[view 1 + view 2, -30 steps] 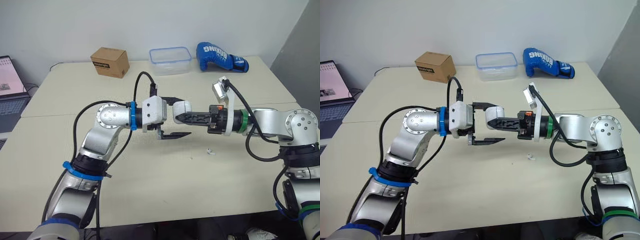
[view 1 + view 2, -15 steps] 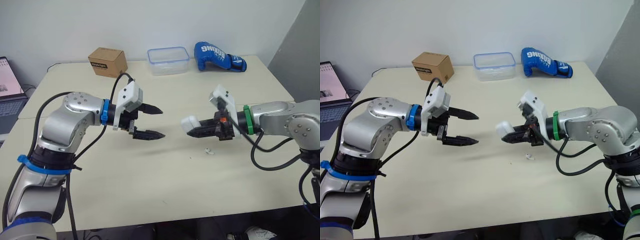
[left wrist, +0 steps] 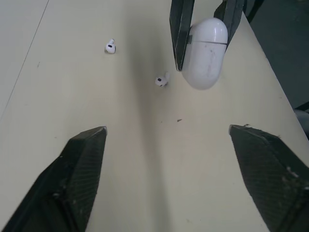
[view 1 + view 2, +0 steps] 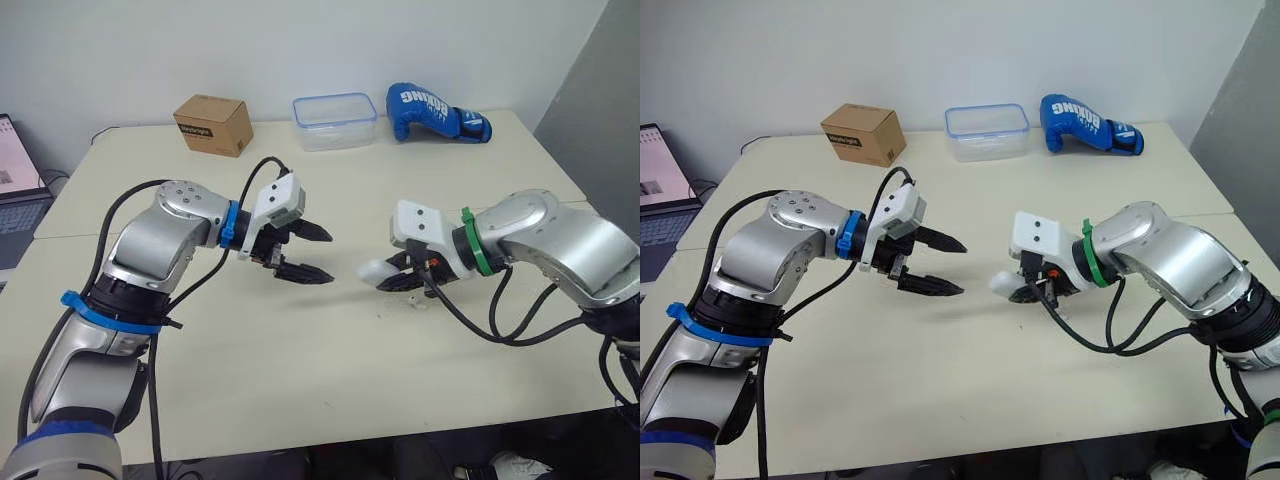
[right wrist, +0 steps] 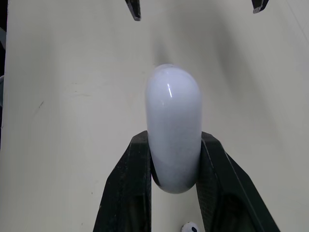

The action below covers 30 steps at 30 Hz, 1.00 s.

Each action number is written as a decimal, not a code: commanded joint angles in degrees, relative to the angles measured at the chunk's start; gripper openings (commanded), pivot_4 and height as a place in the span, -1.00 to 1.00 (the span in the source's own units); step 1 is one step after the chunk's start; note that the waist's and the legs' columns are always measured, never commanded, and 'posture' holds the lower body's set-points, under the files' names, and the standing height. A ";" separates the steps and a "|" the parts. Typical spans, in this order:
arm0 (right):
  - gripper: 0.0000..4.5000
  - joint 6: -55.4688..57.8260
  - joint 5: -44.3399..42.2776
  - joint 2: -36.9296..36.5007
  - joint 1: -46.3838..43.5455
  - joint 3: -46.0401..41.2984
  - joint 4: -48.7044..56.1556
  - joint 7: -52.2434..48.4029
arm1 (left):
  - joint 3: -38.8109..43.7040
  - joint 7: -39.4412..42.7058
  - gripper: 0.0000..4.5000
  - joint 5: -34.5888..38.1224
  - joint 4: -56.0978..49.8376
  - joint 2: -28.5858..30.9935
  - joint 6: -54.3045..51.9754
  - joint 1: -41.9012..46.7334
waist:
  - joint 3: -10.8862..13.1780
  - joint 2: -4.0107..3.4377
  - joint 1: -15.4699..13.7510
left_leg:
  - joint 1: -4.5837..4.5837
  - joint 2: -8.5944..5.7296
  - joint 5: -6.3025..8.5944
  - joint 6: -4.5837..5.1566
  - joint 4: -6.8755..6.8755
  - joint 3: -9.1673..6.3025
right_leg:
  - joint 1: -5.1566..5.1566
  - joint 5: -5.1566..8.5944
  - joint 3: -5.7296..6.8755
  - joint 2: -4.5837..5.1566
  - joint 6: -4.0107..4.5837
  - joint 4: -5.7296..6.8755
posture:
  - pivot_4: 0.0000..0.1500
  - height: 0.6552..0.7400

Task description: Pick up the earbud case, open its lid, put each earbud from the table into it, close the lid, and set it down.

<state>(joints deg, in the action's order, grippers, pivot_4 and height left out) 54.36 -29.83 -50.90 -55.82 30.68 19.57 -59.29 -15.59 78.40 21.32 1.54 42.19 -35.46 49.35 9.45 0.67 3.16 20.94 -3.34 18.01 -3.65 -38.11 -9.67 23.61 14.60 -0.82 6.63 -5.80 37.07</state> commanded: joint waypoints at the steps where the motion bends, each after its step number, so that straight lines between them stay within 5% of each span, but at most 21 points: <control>1: -0.64 0.27 1.91 0.72 -1.14 -1.12 1.13 -1.92 | 0.26 0.64 0.29 -0.28 -1.40 -0.63 0.87 1.57 | 0.00 0.00 0.01 | 0.00 0.00 0.00 0.00 0.00 0.00 | 0.00 0.00 0.00 0.00 0.00 0.00 | 1.00 0.78; 2: -0.64 0.50 2.45 1.09 -1.44 -0.82 1.02 -2.27 | -0.41 0.52 0.17 -0.45 -2.02 -0.97 0.15 1.72 | 0.00 0.00 0.00 | 0.00 0.00 0.00 0.00 0.00 0.00 | 0.00 0.00 0.00 0.00 0.00 -0.01 | 1.00 0.78; 30: -0.64 8.84 11.61 9.48 -9.21 3.08 -4.61 -4.48 | -4.20 -0.56 0.17 -4.21 -2.25 -5.90 0.91 1.83 | 0.00 0.00 0.05 | 0.01 -0.02 -0.01 -0.01 -0.01 0.01 | 0.05 -0.01 -0.03 0.02 0.02 0.03 | 1.00 0.78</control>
<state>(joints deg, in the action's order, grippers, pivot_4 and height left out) 62.96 -18.64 -41.64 -63.28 35.05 13.68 -63.66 -20.08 78.11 17.50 -0.13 36.63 -35.55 50.27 9.45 0.67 3.21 20.95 -3.37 18.00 -3.66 -38.13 -9.67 23.66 14.59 -0.85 6.65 -5.78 37.11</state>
